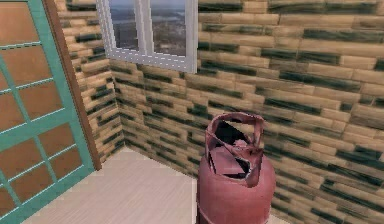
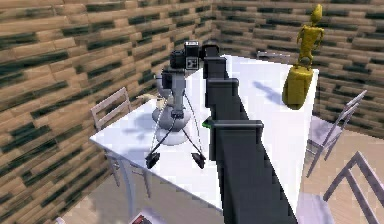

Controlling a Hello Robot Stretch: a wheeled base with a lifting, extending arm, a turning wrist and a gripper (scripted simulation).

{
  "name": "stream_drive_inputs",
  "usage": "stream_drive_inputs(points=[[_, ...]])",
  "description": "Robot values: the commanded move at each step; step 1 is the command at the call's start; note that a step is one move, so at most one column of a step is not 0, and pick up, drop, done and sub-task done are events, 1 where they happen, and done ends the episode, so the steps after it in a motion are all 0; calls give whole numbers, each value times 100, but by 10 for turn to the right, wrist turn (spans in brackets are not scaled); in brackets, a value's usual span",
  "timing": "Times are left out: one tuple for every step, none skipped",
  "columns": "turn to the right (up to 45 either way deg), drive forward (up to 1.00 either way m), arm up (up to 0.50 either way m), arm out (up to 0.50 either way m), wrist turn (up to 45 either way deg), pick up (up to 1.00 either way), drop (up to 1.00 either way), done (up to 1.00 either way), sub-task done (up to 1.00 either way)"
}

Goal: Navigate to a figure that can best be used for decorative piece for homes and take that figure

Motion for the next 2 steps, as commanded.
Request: stream_drive_inputs(points=[[0,0,0,0,450,0,0,0,0],[0,0,0,0,450,0,0,0,0]])
